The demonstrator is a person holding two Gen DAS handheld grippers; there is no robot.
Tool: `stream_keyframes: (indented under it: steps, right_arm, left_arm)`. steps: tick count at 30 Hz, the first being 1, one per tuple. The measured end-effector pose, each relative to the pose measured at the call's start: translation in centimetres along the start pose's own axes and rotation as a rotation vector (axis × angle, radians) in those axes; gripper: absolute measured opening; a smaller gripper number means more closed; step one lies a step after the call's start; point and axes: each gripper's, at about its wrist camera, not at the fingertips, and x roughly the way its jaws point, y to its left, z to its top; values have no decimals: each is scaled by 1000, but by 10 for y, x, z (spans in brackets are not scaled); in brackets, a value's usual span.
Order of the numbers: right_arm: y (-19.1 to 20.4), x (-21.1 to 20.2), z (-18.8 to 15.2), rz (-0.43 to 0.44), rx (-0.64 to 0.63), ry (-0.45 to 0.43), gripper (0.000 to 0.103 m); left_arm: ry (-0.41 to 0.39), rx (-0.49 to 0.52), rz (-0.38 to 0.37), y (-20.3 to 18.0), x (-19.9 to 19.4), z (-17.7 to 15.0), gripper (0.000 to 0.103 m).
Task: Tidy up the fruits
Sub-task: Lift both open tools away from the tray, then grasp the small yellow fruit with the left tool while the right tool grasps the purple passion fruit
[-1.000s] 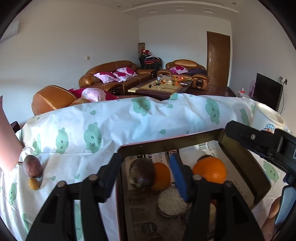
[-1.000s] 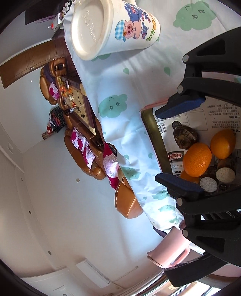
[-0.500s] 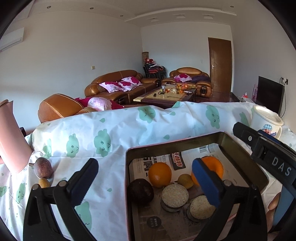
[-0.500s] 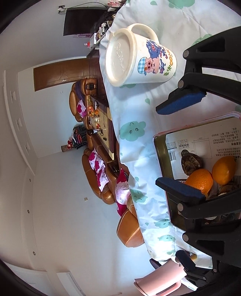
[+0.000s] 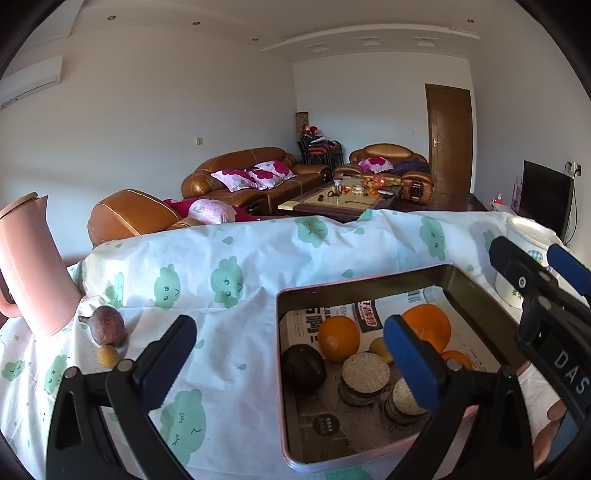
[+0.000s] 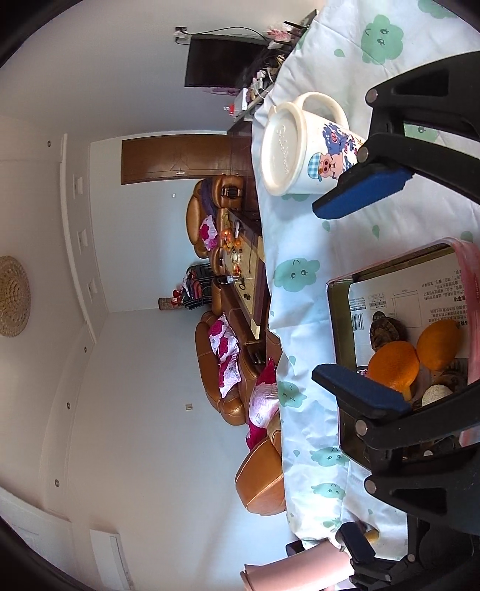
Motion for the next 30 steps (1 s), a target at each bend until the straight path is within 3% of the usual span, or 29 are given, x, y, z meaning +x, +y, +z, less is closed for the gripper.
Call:
stream_keyframes:
  steps: [6,17,22,26,30]
  right_arm:
    - [9,-13,-4,-4,-28,-4,90]
    - [14,-21,-10,-30,-19,22,91]
    - [26,-16,-13,23,13,81,91]
    - [48,-16,-17,87,16,97,91]
    - [76,-13,-19,156,7,129,91]
  left_arm:
    - [-9,14,-10,1,-7,-3,103]
    - [17,12,-22,20,-14,-9,103]
    - [51,9,53,50,-6,-12,103]
    - [105,-51,119,91,7,-13,103]
    - [164,-105,202,138,23,-16,94]
